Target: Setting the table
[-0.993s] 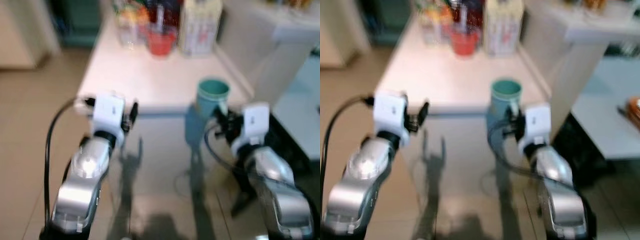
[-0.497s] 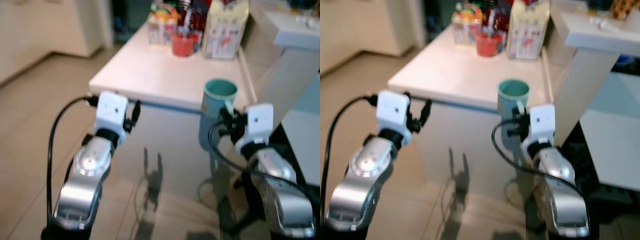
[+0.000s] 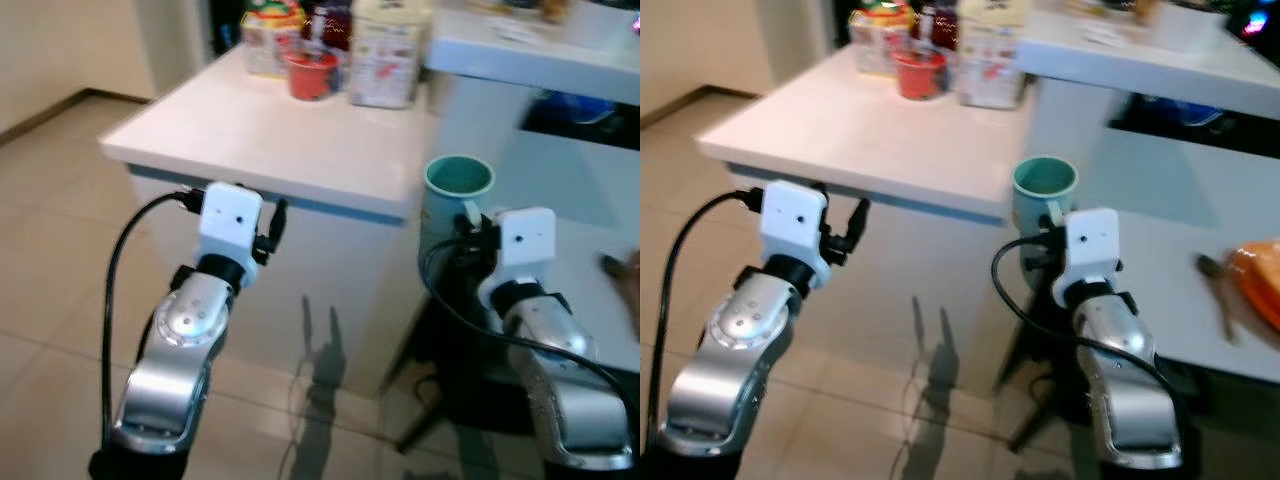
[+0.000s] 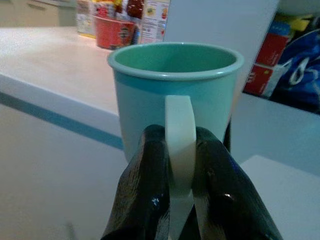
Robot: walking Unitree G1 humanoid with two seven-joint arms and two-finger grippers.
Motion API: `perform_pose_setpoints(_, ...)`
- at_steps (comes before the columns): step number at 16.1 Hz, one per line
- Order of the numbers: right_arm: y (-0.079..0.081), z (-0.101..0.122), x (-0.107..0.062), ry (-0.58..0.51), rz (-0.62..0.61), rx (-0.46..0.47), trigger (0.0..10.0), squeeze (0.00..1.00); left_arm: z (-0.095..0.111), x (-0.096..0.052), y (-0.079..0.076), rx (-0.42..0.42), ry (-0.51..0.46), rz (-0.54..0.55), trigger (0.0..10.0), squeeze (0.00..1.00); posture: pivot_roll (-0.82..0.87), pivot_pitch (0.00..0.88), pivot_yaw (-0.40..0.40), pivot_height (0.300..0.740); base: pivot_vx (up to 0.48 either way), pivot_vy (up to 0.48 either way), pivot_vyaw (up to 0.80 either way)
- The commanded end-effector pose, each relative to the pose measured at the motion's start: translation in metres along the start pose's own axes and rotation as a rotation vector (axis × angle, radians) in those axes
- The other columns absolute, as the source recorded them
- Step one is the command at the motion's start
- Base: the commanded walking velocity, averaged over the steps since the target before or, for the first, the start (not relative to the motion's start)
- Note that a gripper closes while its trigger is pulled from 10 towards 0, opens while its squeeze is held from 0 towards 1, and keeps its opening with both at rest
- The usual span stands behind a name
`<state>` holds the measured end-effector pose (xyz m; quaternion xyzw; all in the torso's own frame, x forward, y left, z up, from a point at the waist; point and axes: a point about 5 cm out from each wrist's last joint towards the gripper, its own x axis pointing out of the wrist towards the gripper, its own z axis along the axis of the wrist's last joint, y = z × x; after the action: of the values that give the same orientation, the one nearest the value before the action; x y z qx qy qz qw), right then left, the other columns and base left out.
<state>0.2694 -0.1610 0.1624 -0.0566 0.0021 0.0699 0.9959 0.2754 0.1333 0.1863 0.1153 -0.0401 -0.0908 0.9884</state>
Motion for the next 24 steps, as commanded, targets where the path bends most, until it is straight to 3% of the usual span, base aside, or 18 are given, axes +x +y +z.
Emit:
perform_pose_setpoints(1,-0.006,0.006,-0.001,-0.033,-0.026,-0.015,10.0,0.00,0.004,0.002,0.000,0.005,-0.017,0.005,10.0,0.00,0.00,0.000,-0.025,0.740,0.000,-0.480,0.00)
perform_pose_setpoints(13,-0.021,0.013,-0.001,-0.074,-0.120,0.034,10.0,0.00,0.003,0.006,-0.001,-0.005,-0.014,-0.005,10.0,0.00,-0.01,0.000,-0.016,0.740,0.000,-0.480,0.00)
perform_pose_setpoints(14,-0.022,0.018,-0.001,-0.096,-0.130,0.054,10.0,0.00,0.000,0.006,-0.006,0.010,0.027,-0.040,10.0,0.00,-0.01,0.000,-0.015,0.740,0.000,0.000,0.00)
perform_pose_setpoints(15,-0.022,0.020,0.000,-0.098,-0.131,0.057,10.0,0.00,0.003,0.007,-0.007,0.014,0.001,-0.046,10.0,0.00,-0.01,0.000,-0.015,0.740,0.000,0.000,0.00)
perform_pose_setpoints(17,-0.020,0.023,0.002,-0.103,-0.113,0.068,10.0,0.00,0.003,0.009,-0.007,-0.058,0.006,-0.072,10.0,0.00,-0.01,0.000,-0.010,0.740,0.000,0.000,0.00)
perform_pose_setpoints(19,-0.019,0.024,0.002,-0.099,-0.113,0.098,10.0,0.00,0.007,0.009,-0.008,-0.025,-0.031,-0.102,10.0,0.00,-0.01,0.000,-0.005,0.740,0.000,0.000,0.00)
perform_pose_setpoints(24,-0.020,0.025,0.002,-0.096,-0.115,0.126,10.0,0.00,0.011,0.009,-0.007,-0.039,-0.047,-0.115,10.0,0.00,-0.01,0.000,-0.004,0.740,0.301,0.000,-0.70)
